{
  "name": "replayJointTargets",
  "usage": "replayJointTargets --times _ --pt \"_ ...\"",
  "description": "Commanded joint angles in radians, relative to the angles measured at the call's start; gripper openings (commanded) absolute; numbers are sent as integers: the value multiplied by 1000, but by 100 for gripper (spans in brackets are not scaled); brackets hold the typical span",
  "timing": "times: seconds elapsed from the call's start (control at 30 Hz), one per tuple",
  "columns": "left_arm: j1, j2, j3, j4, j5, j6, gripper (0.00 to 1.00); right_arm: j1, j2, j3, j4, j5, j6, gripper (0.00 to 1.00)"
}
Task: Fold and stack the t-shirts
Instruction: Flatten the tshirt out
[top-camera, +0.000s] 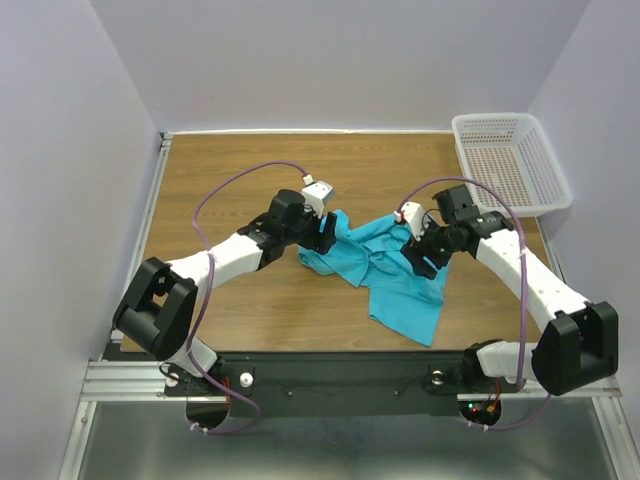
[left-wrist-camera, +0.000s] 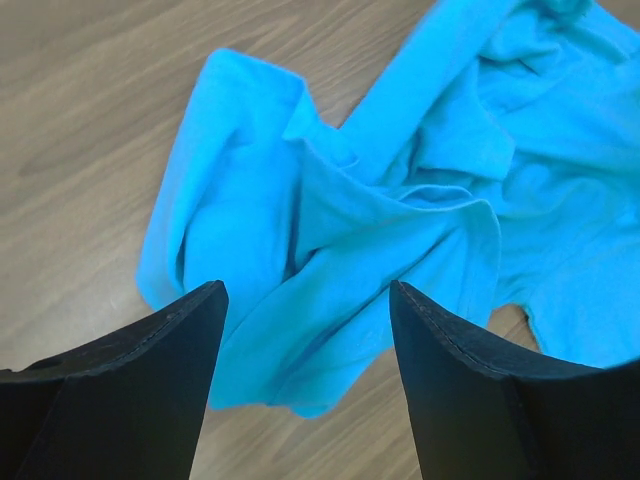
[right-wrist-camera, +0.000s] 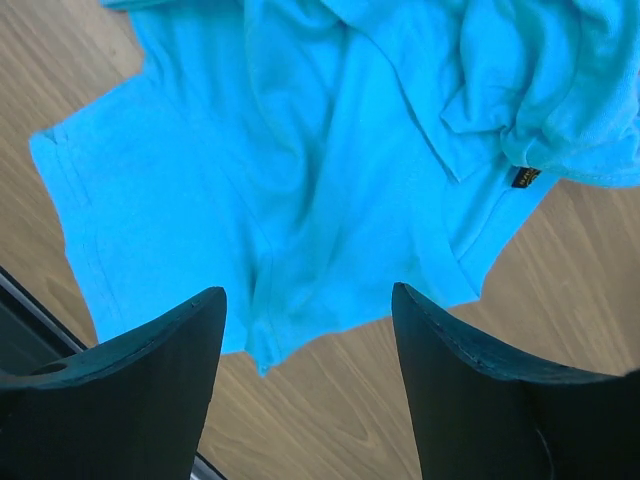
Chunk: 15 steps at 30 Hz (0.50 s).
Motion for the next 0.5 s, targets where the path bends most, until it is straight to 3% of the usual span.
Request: replayJointTargets --times 0.0,0.3,0.4,0.43,0.47 --pt "-15 7 49 77 75 238 78 -57 39 38 114 -122 85 73" --pt "-38 173 164 50 160 369 73 -276 74 38 167 -347 127 73" --pt "-41 217 213 30 197 369 53 -311 74 18 171 -408 129 73" --pt "-41 242 231 -8 216 372 31 -319 74 12 174 -431 127 73" --pt "-41 253 251 -30 220 371 20 -340 74 6 174 -442 124 73"
